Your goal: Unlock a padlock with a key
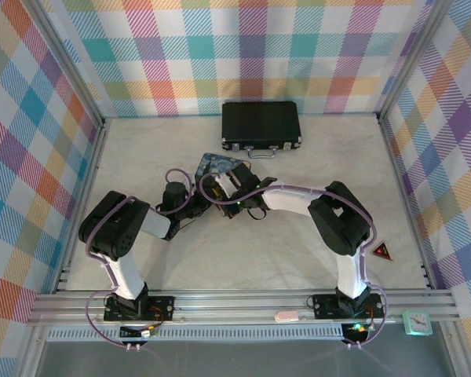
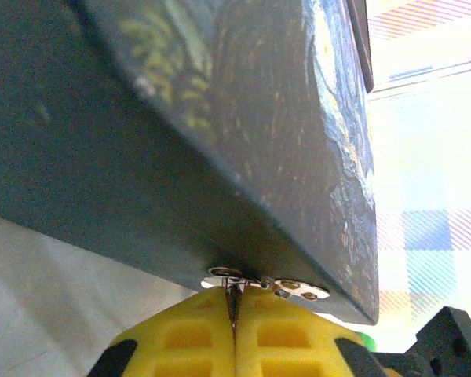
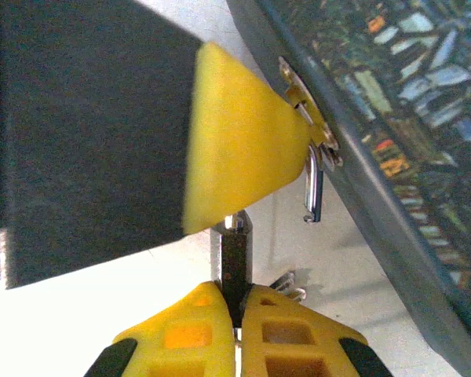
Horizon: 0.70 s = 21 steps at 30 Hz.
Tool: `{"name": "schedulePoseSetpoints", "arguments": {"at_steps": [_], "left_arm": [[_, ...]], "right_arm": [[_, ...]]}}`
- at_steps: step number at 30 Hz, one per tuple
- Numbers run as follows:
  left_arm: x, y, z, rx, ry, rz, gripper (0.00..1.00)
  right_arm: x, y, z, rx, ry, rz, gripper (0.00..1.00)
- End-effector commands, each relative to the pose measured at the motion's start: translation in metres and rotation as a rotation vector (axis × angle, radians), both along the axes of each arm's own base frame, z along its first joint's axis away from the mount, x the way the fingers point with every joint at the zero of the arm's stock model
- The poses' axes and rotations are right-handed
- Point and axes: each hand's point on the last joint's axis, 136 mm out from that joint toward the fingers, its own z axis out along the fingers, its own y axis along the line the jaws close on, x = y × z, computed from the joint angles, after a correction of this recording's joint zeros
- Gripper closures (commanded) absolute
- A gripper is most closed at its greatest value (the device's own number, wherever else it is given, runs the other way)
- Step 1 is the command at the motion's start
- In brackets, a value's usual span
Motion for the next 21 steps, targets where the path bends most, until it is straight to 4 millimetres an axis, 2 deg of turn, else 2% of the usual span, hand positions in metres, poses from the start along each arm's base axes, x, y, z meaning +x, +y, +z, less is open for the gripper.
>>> {"name": "schedulePoseSetpoints", "arguments": {"at_steps": [1,3,7,9,12,16,19,21], "left_arm": [[0.004,0.004,-0.012,0.044,0.002,0.026,1.0],[0.002,0.005,-0.013,0.046,0.005,0.026,1.0],[0.0,0.006,-0.012,0.048,0.004,0.03,1.0],[-0.001,0.007,-0.011,0.048,0.002,0.031,1.0],[-0.002,0.009,-0.01,0.041,-0.006,0.041,1.0],[-0.003,0.013,-0.008,0.014,-0.01,0.078,1.0],[-0.003,0.017,-0.01,-0.005,-0.002,0.112,1.0],[-0.004,0.02,-0.011,-0.019,0.002,0.139,1.0]], "right_arm": [[-0.015,0.009,0.02,0.074,0.027,0.044,0.97],[-0.014,0.008,0.026,0.081,0.027,0.035,0.89],[-0.017,-0.001,0.049,0.104,0.038,-0.002,0.61],[-0.017,-0.012,0.06,0.101,0.052,-0.067,0.51],[-0.007,-0.038,0.077,0.075,0.069,-0.262,0.45],[0.017,-0.074,0.085,0.074,0.088,-0.569,0.33],[0.038,-0.081,0.086,0.134,0.075,-0.7,0.28],[0.052,-0.077,0.087,0.175,0.069,-0.735,0.27]]}}
